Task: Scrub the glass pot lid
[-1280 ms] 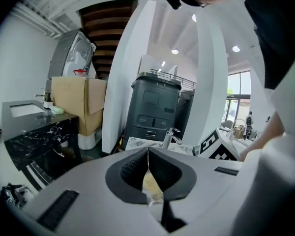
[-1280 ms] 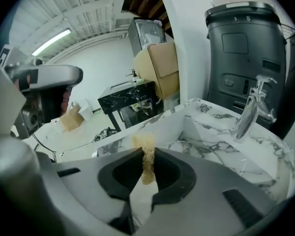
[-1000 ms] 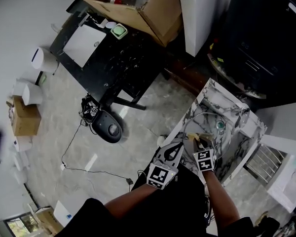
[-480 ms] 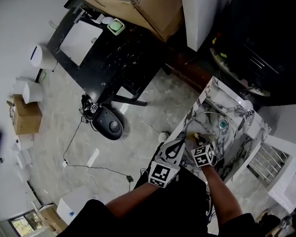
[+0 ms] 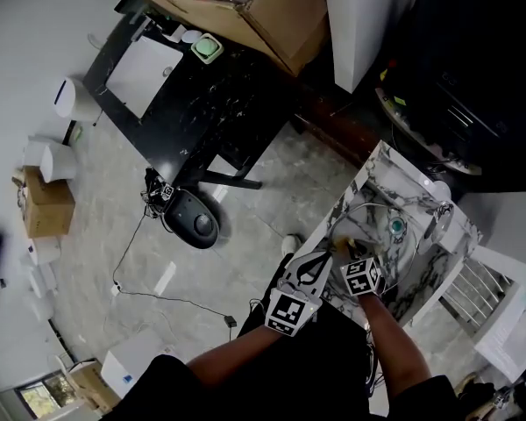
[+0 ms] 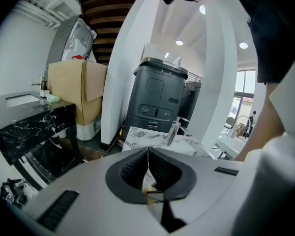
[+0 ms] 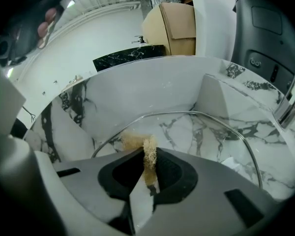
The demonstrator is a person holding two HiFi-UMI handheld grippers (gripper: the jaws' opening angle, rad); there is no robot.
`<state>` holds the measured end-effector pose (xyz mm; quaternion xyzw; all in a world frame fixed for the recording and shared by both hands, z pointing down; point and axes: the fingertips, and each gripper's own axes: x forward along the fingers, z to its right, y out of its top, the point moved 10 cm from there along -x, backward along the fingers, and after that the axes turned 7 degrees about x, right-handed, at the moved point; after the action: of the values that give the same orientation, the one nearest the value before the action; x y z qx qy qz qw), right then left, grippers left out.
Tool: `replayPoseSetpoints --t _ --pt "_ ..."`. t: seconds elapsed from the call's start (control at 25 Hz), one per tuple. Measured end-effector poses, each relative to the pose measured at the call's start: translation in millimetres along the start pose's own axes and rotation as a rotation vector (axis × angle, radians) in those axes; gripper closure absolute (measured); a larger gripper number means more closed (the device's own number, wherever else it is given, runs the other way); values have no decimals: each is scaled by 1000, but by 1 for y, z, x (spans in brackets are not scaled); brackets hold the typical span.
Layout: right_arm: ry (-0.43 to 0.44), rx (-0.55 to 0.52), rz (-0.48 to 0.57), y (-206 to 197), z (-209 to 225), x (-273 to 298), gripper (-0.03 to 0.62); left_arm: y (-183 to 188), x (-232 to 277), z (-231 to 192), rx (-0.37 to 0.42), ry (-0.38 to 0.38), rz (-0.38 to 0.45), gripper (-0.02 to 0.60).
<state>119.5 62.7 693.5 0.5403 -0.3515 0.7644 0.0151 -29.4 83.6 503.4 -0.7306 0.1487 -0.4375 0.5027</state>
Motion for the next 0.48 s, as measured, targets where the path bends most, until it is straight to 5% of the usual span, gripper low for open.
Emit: replayPoseSetpoints --t 0.48 --pt "-57 55 49 4 20 2 533 6 6 0 -5 6 3 565"
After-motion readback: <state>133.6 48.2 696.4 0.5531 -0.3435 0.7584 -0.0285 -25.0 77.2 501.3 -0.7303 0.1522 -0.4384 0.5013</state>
